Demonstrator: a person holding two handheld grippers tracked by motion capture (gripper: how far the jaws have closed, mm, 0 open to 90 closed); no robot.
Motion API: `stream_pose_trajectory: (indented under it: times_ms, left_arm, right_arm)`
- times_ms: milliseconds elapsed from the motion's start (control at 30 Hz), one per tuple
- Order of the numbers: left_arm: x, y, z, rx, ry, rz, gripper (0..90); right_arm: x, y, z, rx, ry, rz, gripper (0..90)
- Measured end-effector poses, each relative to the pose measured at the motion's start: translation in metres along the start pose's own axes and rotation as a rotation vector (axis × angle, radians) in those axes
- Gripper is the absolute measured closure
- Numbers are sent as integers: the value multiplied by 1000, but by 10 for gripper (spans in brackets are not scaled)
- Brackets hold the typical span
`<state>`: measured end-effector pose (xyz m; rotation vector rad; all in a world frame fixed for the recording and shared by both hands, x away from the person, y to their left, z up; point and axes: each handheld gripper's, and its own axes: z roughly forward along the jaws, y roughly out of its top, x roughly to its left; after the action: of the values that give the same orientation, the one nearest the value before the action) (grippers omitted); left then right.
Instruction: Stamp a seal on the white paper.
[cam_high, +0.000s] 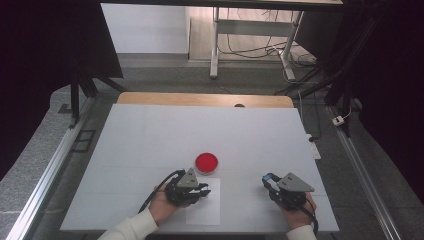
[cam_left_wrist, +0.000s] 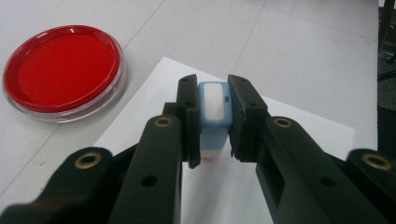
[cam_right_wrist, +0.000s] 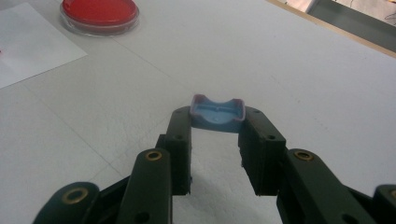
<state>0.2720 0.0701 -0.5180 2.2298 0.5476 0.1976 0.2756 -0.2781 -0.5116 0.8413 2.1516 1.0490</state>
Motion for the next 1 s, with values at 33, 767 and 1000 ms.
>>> stream_pose_trajectory:
  times_ms: [33, 767, 1000]
  left_arm:
    - [0, 0, 0, 1, 0, -1, 753]
    - [-1, 2, 1, 20, 5, -11, 757]
    - [-3, 2, 1, 25, 17, -4, 757]
  right_arm:
    - [0, 0, 0, 0, 0, 0, 650]
    - [1, 1, 0, -4, 2, -1, 651]
    - [1, 1, -1, -4, 2, 1, 650]
